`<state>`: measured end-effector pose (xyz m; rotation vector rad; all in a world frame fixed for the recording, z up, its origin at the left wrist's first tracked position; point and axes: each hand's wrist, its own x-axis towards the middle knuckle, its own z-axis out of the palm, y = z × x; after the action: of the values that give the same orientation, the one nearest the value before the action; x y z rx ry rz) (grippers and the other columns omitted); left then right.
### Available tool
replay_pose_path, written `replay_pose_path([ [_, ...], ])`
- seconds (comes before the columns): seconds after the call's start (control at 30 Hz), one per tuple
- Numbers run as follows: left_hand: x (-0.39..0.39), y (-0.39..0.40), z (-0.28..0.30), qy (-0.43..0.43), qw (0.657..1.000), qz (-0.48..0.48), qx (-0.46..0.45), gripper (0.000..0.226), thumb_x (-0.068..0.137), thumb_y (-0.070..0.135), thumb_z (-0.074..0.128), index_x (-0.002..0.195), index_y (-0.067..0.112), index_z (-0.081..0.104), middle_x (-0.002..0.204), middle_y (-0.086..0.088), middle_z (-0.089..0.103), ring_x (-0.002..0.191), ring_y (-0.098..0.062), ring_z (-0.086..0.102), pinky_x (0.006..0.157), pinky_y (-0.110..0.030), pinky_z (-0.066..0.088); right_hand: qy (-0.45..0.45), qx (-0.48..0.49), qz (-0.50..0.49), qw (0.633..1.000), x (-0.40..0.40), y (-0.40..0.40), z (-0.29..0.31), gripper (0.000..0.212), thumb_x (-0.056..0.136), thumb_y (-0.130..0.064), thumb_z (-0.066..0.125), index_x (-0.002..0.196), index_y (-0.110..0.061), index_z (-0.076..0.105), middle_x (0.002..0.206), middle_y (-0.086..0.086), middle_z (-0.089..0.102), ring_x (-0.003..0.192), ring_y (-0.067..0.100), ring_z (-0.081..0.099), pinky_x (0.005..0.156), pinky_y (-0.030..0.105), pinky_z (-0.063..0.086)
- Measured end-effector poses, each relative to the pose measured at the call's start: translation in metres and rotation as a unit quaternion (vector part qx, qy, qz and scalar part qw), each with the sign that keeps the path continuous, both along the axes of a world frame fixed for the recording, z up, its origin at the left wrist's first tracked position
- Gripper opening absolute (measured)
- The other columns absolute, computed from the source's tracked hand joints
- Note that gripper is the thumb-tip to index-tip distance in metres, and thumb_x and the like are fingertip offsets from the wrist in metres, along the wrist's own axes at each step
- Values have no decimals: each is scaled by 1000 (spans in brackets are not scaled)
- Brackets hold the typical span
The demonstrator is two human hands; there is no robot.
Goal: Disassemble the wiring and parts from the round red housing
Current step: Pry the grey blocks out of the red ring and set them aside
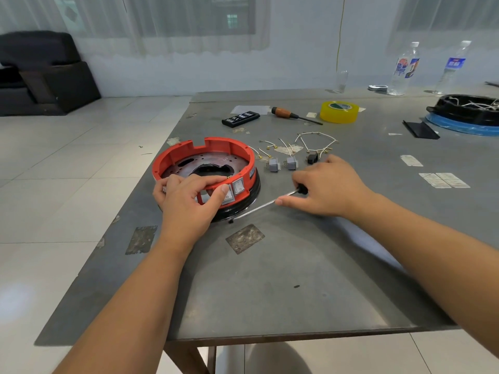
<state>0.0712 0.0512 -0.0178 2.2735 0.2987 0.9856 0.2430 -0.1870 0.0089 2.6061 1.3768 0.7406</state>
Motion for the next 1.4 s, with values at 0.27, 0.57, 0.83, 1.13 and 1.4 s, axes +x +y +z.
replay_pose_path([
  [0.27, 2, 1, 0, 19, 1000, 8, 0, 23, 91, 61, 56, 110, 55, 67, 98, 32, 60, 123, -14, 41, 111, -39, 20, 35, 32, -20, 999, -42, 24, -32, 72, 85, -90, 14, 81, -27, 50, 72, -7, 60, 70, 18, 59, 71, 36, 34],
  [0.57, 3, 2, -3, 13, 1000, 14, -4, 15, 99, 50, 68, 113, 50, 70, 105, 22, 67, 126, -19, 42, 113, -50, 25, 69, 49, -53, 995, -59, 30, -36, 76, 83, -91, 16, 91, -28, 57, 90, -3, 53, 84, 19, 52, 72, 36, 37],
  [0.83, 4, 3, -4, 9, 1000, 13, 2, 23, 97, 58, 62, 114, 47, 74, 104, 22, 68, 123, -17, 43, 111, -46, 24, 68, 60, -43, 995, -68, 32, -27, 71, 83, -90, 24, 99, -28, 54, 98, -5, 56, 93, 19, 56, 82, 39, 45],
  [1.13, 4, 3, -3, -12, 1000, 0, 19, 21, 92, 58, 58, 109, 51, 68, 96, 21, 68, 113, -15, 47, 103, -32, 17, 148, 187, 212, 948, -64, 80, -6, 50, 82, -37, 79, 122, -16, 55, 120, 1, 52, 106, 17, 54, 86, 33, 52],
  [1.4, 3, 5, -3, -7, 999, -9, 35, 27, 94, 50, 72, 117, 37, 78, 101, 21, 70, 111, -11, 46, 93, 1, 6, 126, 237, 238, 933, -56, 87, -23, 40, 86, -24, 78, 121, -14, 62, 115, 4, 57, 106, 18, 55, 88, 33, 53],
])
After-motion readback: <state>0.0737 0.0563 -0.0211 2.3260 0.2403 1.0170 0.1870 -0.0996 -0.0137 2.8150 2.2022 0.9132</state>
